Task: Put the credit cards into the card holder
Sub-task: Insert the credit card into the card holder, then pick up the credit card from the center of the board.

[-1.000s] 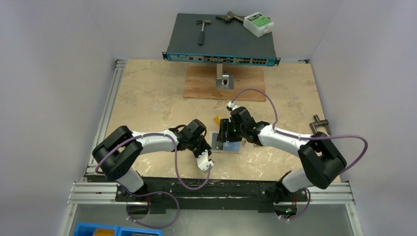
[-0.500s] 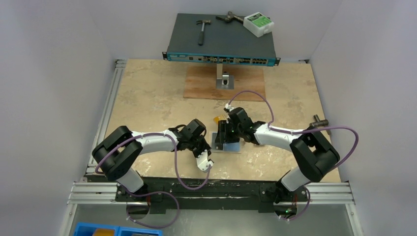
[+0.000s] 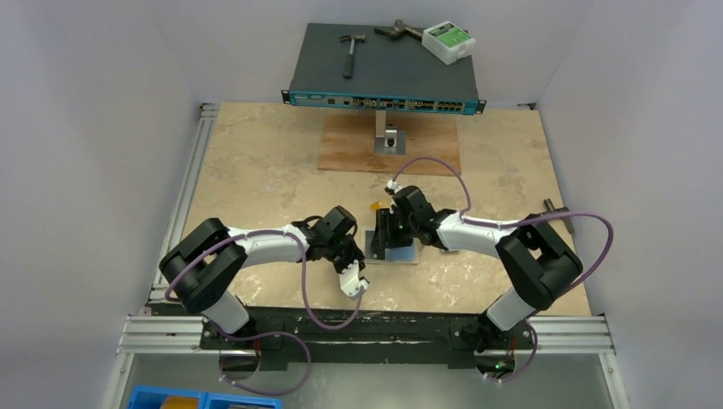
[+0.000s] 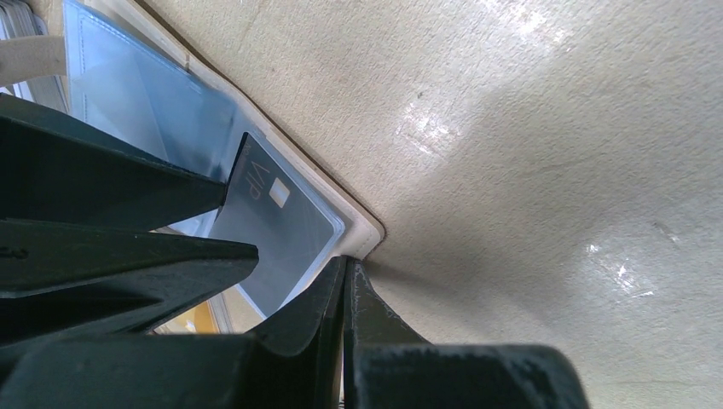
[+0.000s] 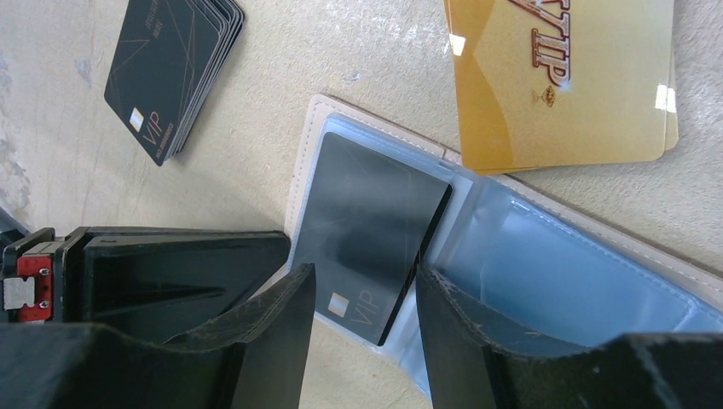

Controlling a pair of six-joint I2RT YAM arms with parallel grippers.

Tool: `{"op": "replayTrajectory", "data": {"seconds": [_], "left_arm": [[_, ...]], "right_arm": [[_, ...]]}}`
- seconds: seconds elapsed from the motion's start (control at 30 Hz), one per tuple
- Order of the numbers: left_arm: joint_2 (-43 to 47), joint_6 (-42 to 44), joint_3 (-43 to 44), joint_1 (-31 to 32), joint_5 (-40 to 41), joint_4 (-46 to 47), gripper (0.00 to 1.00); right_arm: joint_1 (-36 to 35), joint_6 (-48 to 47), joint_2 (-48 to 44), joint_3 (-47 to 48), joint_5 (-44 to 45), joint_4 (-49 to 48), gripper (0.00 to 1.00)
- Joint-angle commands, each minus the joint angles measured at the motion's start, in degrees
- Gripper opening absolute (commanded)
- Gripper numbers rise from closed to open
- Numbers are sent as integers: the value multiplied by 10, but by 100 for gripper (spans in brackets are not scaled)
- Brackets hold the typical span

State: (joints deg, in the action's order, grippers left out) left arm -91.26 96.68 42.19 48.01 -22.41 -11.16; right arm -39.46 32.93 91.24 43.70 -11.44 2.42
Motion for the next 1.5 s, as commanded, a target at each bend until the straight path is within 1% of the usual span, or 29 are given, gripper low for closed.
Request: {"op": "replayTrajectory", "data": {"seconds": [0.0,0.13,0.23,0.37,0.43,0.53,0.57,0.7,0.8,0.87,0.93,0.97,1.03,1.1,1.17,1.3,1.47], "left_arm": [[1,9,-6,-2,-22,-21,0],[1,10,-1,-3,-21,-21,0],[5,-7,12,-5,-19,-35,0],[23,-30,27,-6,-6,-54,13],[35,-34,32,-9,3,-74,20],[59,-40,43,-14,11,-107,36],[64,-48,51,-17,12,-120,37],[78,-79,92,-26,20,-181,39],[90,-92,104,-27,24,-199,40],[84,-126,132,-28,24,-216,40],[62,-170,176,-31,26,-243,40],[48,-176,199,-32,29,-248,40],[10,-197,252,-33,47,-259,40],[-23,-239,307,-35,56,-266,39],[-47,-262,346,-35,65,-278,40],[-63,-283,355,-34,75,-251,41],[-76,-327,311,-44,73,-165,40]], "right_arm": [[-15,-1,-8,22,-33,-9,46],[-12,2,-38,24,-46,14,47],[27,-26,-66,46,-47,65,50],[96,-69,-84,105,-56,118,51],[115,-84,-78,135,-52,136,51],[133,-97,-62,165,-49,140,54],[137,-100,-55,169,-47,136,55],[148,-115,-18,180,-28,123,60],[150,-112,-3,166,-22,94,62],[150,-113,6,155,-20,75,64],[150,-113,14,139,-12,54,65],[150,-113,17,136,-10,45,65],[150,-112,24,129,-6,36,65],[150,-109,27,125,-2,25,64],[150,-106,32,124,-1,17,63],[154,-100,48,121,-11,2,63],[160,-81,78,106,-29,-21,64]]}}
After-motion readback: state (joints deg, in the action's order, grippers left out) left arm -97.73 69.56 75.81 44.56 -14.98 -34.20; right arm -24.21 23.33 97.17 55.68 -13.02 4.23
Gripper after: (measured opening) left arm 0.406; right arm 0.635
